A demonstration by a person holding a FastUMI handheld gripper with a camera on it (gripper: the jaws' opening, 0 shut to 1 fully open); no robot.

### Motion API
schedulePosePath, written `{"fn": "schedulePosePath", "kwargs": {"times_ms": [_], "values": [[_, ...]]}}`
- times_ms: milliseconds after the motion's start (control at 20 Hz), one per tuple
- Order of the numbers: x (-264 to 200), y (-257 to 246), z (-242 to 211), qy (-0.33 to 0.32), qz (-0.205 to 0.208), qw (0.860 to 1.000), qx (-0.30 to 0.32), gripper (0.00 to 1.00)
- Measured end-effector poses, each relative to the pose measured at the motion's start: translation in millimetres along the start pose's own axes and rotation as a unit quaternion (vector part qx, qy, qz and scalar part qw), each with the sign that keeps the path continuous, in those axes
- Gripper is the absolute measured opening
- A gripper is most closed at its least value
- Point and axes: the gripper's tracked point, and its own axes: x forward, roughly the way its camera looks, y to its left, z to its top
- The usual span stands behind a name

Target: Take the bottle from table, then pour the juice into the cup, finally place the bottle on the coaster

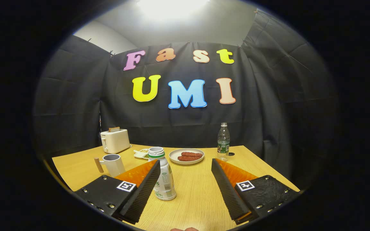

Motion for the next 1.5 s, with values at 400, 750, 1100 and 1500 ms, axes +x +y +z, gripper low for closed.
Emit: {"fn": "schedulePosePath", "kwargs": {"times_ms": [400,750,1100,1500], "values": [[27.8,47.5,-38.8,0.012,0.015,1.0,0.006,0.98],[61.9,61.6,-68.1,0.032,0.005,0.999,0.002,0.98],[93.8,62.0,-90.1,0.057,-0.022,0.998,0.009,0.98],[111.7,59.3,-96.3,0.065,-0.039,0.997,-0.009,0.73]]}}
